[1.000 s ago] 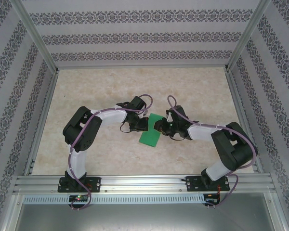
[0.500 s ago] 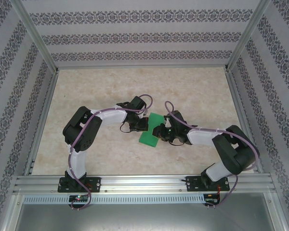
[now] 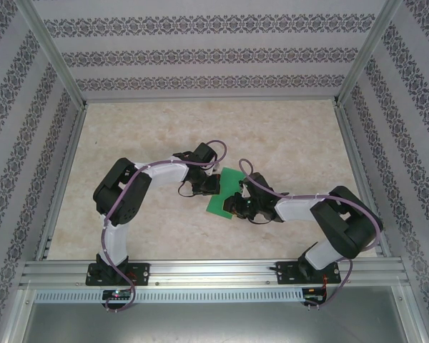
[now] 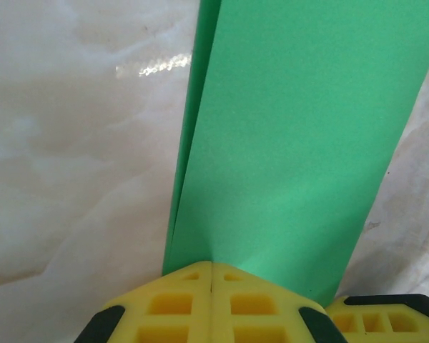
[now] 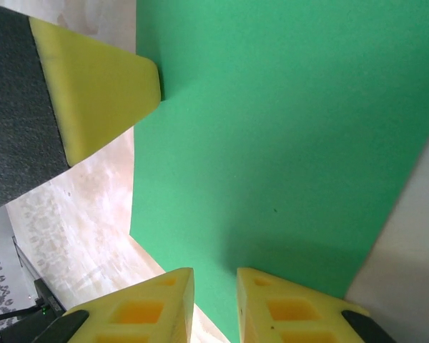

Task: Fold a paper plane with a square sheet of paper (pick it up from the middle)
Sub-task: Fold the square sheet of paper in half at the center of the table.

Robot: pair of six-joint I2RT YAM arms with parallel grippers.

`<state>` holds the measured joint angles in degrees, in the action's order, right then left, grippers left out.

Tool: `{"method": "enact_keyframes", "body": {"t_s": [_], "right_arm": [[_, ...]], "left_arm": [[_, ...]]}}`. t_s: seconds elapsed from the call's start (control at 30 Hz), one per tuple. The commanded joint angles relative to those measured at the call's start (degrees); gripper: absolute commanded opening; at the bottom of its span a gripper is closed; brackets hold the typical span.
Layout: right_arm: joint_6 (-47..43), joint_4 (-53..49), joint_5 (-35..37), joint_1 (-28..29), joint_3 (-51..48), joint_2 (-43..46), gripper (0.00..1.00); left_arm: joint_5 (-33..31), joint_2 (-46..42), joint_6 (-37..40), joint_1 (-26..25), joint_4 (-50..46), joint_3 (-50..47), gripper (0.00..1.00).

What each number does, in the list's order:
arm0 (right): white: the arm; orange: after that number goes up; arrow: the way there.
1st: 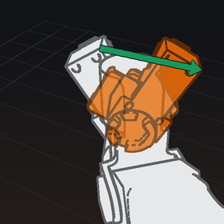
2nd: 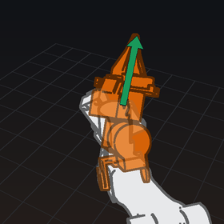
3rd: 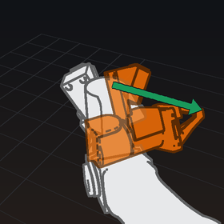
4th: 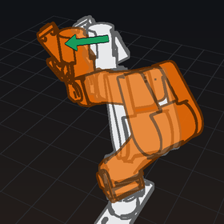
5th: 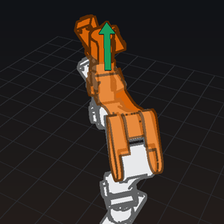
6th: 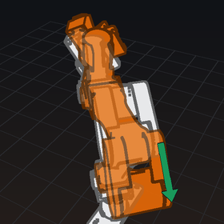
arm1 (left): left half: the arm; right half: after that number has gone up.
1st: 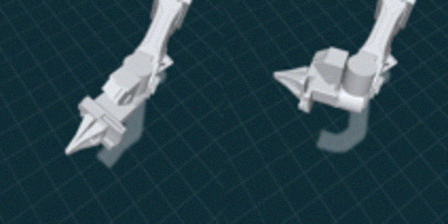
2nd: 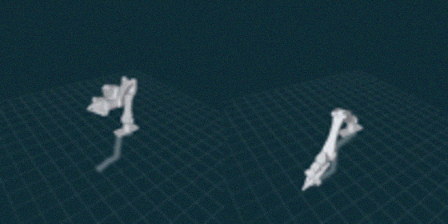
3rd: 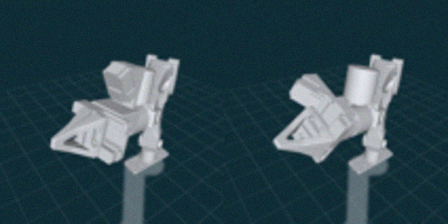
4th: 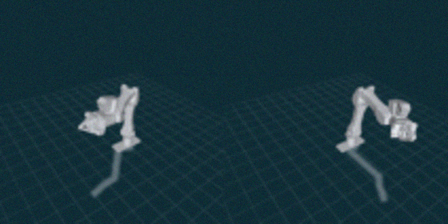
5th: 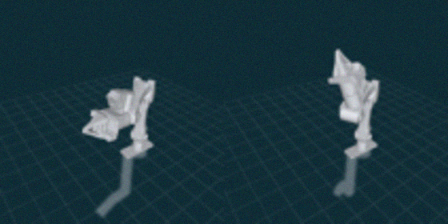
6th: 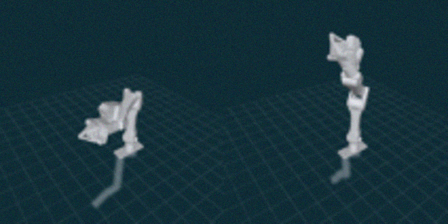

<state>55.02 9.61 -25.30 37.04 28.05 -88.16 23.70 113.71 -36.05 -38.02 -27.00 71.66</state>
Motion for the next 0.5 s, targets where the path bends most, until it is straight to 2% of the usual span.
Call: {"method": "enact_keyframes", "body": {"t_s": [0.0,0.17,0.47], "right_arm": [[-0.61,-3.28,2.01,0.93,-0.24,1.88,0.23],[-0.70,-3.96,1.58,3.03,0.23,5.37,0.24],[1.14,-0.38,2.34,4.50,-2.61,-0.32,0.24]], "left_arm": [[-0.83,-0.23,0.46,-0.94,-2.14,-0.82,0.00],[-0.71,-0.06,0.72,-0.94,-2.35,-0.40,0.00],[-0.68,-0.40,-0.40,-1.06,-1.78,-0.82,0.00]]}}
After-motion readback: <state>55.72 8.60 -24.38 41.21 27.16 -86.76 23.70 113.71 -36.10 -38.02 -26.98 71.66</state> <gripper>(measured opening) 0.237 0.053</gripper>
